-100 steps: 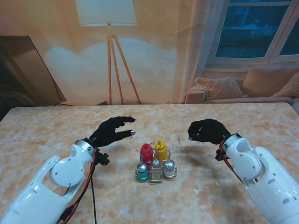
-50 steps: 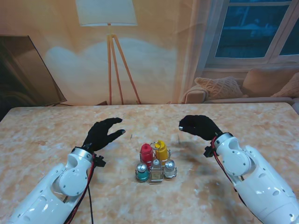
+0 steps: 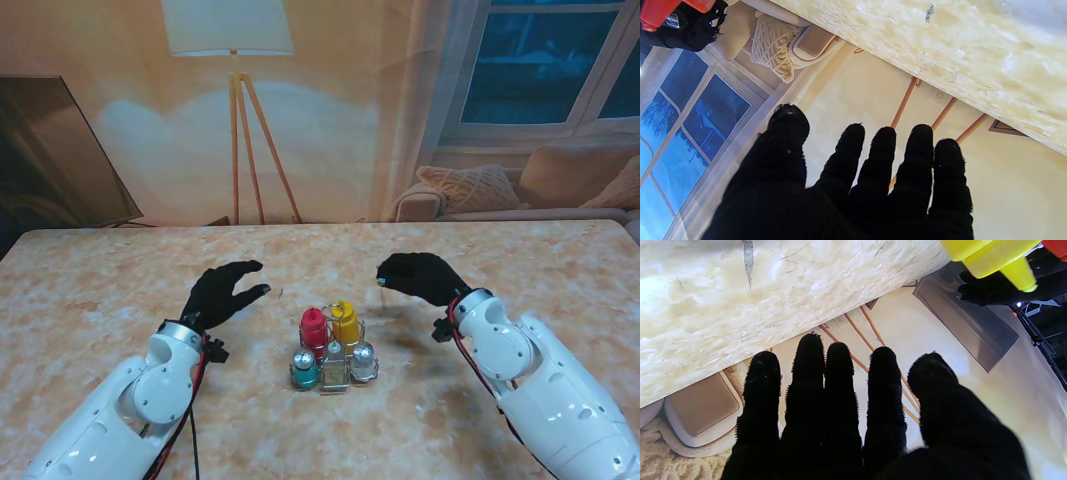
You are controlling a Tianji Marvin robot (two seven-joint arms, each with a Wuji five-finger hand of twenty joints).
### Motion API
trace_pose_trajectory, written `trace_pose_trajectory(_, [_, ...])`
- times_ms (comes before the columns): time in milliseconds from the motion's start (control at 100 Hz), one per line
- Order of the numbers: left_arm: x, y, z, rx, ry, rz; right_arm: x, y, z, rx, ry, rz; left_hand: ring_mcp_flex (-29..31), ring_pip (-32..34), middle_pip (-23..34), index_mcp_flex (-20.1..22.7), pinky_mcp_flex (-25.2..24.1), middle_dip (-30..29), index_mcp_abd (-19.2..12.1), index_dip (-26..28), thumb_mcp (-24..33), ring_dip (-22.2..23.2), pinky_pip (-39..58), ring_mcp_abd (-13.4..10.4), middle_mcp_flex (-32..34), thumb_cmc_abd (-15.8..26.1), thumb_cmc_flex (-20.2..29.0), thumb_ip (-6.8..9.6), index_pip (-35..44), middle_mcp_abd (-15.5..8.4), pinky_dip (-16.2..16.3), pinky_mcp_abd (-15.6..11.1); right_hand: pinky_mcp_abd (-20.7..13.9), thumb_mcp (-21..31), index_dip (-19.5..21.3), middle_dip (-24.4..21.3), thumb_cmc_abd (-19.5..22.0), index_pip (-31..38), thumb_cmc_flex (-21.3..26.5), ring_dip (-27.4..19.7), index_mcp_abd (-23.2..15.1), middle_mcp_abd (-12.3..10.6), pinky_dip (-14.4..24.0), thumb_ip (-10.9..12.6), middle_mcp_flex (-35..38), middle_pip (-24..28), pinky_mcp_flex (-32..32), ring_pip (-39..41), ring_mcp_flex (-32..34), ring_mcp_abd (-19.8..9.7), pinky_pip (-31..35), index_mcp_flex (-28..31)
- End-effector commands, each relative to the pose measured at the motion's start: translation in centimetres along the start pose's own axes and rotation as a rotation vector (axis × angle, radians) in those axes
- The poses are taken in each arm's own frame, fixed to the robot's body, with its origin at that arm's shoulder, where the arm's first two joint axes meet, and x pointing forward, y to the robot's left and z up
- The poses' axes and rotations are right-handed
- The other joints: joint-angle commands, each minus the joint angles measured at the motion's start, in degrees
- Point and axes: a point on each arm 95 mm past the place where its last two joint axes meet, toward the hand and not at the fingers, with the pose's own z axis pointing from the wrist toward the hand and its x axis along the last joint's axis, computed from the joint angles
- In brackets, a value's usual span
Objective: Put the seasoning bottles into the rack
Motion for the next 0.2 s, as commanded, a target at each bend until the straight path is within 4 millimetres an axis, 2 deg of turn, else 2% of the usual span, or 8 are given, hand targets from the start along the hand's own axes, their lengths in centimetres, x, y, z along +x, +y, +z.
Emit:
trace_pose_trajectory(0, [-0.14,0.07,-0.01,-0.008,-0.011,-0.001,0.3,-0.68,-0.36,0.018,0.001,0.008,0.9,-0.1,0.7,1.5,-0.1,-0.4,-0.3,-0.1,-1.7,-1.6,0.6,-0.7,1.1,2.4,1.8,1.4,-0.1,-1.0,-1.1,-1.5,-0.5,-0.4,0.9,-0.8,0.7,0.6,0.0,-0.1,-0.6,-0.2,-1.0,1.2,-0.4,0.9,0.1,0.8,0.3,-0.4,1.2,-0.7])
trace_pose_trajectory(190, [-0.16,0.01,-0.49,0.003,-0.013,-0.01,0.54,-0.78,-0.55,0.026,0.006,0.008,1.0,-0.1,0.7,1.5,-0.1,-0.2,-0.3,0.0,-2.6,-1.5,0.6,-0.7,1.2,2.7,2.4,1.48,0.0,-1.0,-1.2,-1.4,-0.4,-0.3,0.9,-0.6,0.6,1.0,0.1,0.2,-0.7,-0.3,-1.0,1.2,-0.4,1.1,0.1,1.1,0.5,-0.5,1.3,-0.8])
